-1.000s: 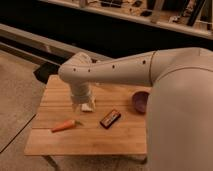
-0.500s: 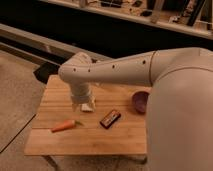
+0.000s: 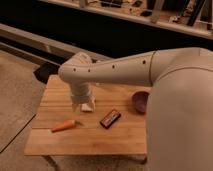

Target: Place the eraser on the white sponge

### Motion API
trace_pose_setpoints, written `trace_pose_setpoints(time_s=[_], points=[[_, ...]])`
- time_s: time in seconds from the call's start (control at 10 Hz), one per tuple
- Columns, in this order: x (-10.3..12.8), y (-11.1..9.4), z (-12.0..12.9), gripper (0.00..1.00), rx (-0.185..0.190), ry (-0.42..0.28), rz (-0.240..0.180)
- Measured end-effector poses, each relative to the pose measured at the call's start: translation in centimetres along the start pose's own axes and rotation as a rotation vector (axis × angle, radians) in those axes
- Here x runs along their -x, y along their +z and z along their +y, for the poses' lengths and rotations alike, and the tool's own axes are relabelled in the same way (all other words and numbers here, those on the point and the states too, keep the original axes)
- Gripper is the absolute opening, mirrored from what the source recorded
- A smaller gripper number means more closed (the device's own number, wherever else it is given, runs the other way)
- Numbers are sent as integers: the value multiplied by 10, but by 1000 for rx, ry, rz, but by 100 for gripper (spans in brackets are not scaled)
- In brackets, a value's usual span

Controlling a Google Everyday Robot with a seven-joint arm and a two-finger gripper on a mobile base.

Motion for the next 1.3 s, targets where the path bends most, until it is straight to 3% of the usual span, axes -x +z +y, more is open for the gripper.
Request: trace_pose_setpoints(time_s=[0.5, 0.8, 1.0, 1.3], points=[[3, 2, 0, 65, 5, 7, 4], [20, 18, -14, 65, 41, 75, 7], [33, 44, -40, 65, 82, 184, 7], [36, 83, -67, 65, 102, 271, 15]])
